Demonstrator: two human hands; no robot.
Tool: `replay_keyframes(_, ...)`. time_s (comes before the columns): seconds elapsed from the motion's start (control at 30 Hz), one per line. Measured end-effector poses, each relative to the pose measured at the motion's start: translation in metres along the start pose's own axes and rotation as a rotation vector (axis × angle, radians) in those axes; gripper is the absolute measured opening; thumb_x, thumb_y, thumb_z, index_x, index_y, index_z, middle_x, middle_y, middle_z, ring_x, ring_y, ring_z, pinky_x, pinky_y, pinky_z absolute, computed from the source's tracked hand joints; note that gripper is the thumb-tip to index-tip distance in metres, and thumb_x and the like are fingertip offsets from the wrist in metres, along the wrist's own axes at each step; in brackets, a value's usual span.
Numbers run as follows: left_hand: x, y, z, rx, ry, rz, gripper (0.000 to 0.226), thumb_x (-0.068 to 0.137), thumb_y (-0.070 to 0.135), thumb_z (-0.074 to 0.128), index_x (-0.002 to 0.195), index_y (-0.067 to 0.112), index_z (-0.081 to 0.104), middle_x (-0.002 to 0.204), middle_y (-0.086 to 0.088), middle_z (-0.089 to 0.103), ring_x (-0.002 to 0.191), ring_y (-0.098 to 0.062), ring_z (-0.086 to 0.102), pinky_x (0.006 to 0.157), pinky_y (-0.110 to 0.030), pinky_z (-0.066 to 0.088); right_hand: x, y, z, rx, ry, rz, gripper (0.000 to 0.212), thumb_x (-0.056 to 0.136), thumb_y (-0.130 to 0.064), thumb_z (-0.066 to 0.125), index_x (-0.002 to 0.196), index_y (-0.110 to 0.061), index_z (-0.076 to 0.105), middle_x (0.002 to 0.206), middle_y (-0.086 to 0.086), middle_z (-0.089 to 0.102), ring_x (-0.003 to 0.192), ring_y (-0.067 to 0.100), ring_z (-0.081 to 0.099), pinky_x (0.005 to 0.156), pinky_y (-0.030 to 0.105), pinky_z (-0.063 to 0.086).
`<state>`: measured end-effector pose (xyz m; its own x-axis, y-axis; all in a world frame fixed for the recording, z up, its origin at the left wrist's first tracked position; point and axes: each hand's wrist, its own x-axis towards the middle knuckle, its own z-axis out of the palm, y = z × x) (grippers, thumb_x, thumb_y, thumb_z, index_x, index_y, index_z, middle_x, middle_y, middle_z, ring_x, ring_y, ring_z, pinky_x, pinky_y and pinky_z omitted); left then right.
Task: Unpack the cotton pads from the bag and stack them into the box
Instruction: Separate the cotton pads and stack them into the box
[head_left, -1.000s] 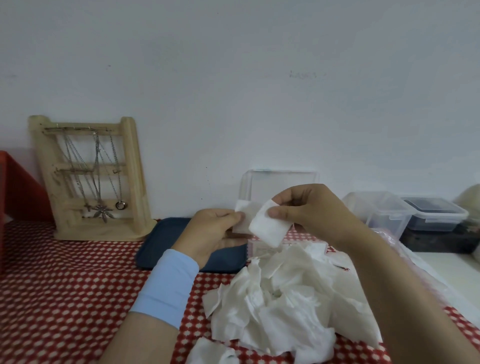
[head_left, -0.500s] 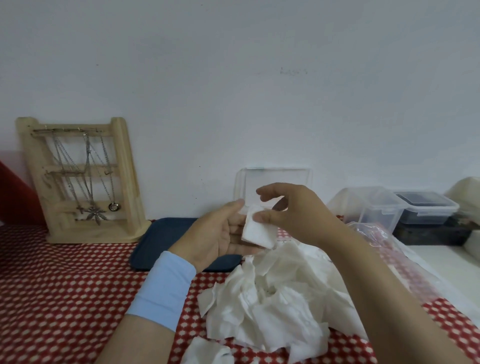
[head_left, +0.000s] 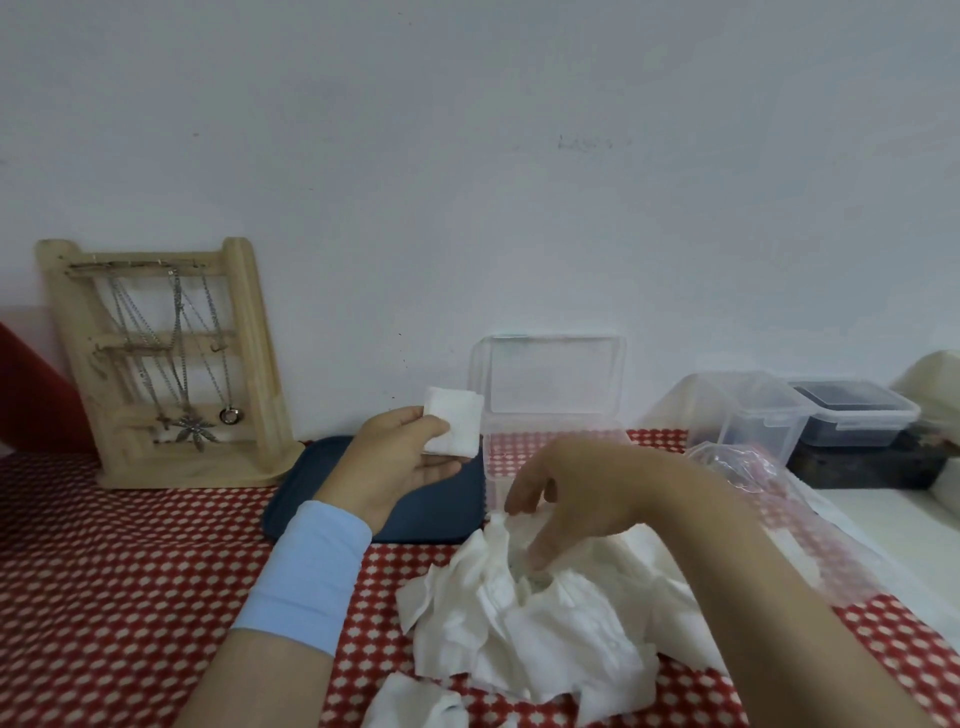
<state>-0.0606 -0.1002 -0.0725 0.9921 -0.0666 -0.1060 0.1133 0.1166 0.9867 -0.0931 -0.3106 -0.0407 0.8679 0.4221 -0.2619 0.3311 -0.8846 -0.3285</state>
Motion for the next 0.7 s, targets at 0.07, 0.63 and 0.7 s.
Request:
replay_keyframes(0.07, -0.002, 0.0, 0.004, -0.039, -0.005, -0.004, 0.014, 0.101, 0.012, 0.059, 0.109, 0.005, 0.069, 0.107, -0.016, 0.076, 0.093, -0.027, 0.077, 0.075, -0.031, 0.062, 0.006, -0.003, 0.006, -0.031, 0.064, 0.006, 0.034, 0.082, -0.032, 0.078, 0.116, -0.03, 0.075, 0.104, -0.018, 0.07, 0.095, 0.006, 0.064, 0.078, 0.017, 0.048)
replay_keyframes(0.63, -0.009, 0.0, 0.02, -0.083, -0.161, -0.024, 0.023, 0.099, 0.018, 0.064, 0.111, 0.001, 0.073, 0.107, -0.016, 0.078, 0.098, -0.026, 0.076, 0.076, -0.032, 0.064, 0.008, -0.006, -0.004, 0.974, 0.618, 0.046, 0.013, 0.08, -0.013, 0.084, 0.083, -0.003, 0.077, 0.066, 0.008, 0.071, 0.047, 0.01, 0.057, 0.042, 0.021, 0.042)
replay_keyframes(0.7, -0.009, 0.0, 0.02, -0.104, -0.169, -0.035, 0.027, 0.1, 0.021, 0.063, 0.113, -0.001, 0.071, 0.107, -0.017, 0.077, 0.101, -0.029, 0.075, 0.081, -0.036, 0.064, 0.009, -0.006, -0.004, 0.977, 0.64, 0.066, 0.015, 0.079, -0.013, 0.085, 0.084, -0.001, 0.076, 0.068, 0.01, 0.072, 0.047, 0.01, 0.057, 0.041, 0.019, 0.042)
